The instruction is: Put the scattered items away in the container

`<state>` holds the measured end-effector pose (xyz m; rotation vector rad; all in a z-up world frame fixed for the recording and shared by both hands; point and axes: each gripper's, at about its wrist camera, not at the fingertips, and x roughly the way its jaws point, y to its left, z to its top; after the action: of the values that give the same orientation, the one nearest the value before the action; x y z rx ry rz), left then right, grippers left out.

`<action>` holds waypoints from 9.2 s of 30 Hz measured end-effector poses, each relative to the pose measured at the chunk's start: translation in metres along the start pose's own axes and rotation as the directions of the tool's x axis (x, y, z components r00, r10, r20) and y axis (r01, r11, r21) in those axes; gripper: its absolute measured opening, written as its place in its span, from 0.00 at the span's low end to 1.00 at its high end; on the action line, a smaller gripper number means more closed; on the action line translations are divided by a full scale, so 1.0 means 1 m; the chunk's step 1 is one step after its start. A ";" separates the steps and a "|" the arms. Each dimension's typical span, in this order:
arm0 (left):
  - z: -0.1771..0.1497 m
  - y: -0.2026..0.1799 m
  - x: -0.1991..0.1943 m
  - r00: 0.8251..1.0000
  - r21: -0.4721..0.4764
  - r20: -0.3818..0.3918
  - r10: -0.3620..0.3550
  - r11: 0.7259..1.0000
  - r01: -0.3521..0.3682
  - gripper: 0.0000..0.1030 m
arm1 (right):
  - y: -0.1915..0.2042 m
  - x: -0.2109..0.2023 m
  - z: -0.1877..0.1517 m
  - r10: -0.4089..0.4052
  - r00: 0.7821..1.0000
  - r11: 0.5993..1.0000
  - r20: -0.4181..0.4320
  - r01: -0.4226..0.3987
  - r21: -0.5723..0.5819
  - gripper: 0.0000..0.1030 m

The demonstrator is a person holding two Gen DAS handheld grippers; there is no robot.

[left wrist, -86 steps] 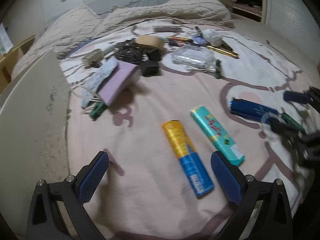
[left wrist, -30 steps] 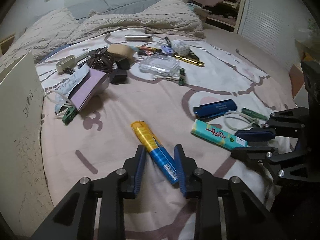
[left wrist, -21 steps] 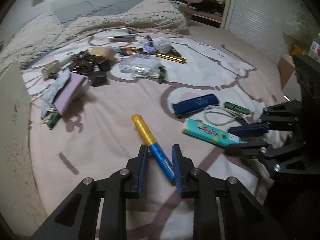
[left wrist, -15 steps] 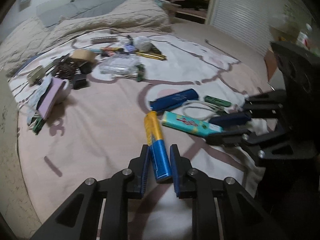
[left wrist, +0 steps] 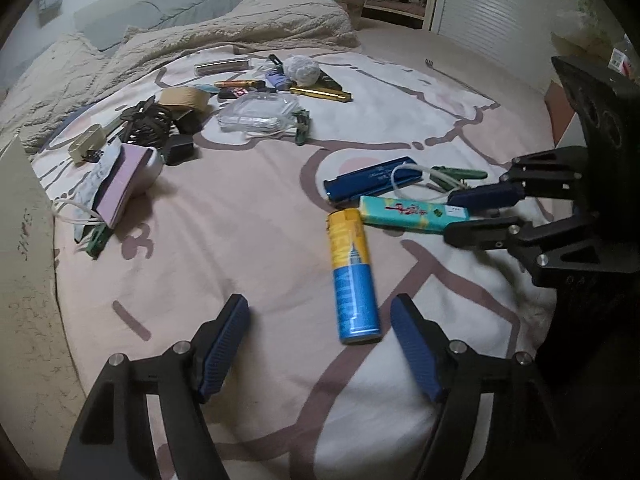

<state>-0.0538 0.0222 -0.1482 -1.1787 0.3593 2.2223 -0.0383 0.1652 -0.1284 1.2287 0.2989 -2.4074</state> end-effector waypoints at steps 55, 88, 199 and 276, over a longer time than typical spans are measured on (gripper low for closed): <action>0.013 0.002 0.025 0.991 -0.237 0.095 0.098 0.969 -0.073 0.95 | -0.028 0.003 -0.015 -0.017 0.993 0.974 0.114 -0.009 0.225 0.90; 0.008 0.020 0.018 0.985 -0.286 0.090 0.145 0.952 -0.114 0.79 | -0.005 0.012 -0.016 -0.115 0.987 0.984 0.108 0.099 0.147 1.00; 0.071 0.129 -0.147 0.826 -0.386 0.370 0.426 0.879 -0.280 0.79 | 0.053 -0.058 0.148 -0.116 0.847 0.993 0.518 0.100 0.059 0.80; -0.026 0.253 -0.210 0.731 -0.692 0.204 0.651 0.624 -0.363 0.79 | 0.175 0.047 0.313 0.288 0.951 0.944 0.114 -0.262 -0.201 0.94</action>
<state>-0.1010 -0.2684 -0.0001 -0.8568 -0.2959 3.2097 -0.2084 -0.1192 0.0167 0.9428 0.2785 -2.1581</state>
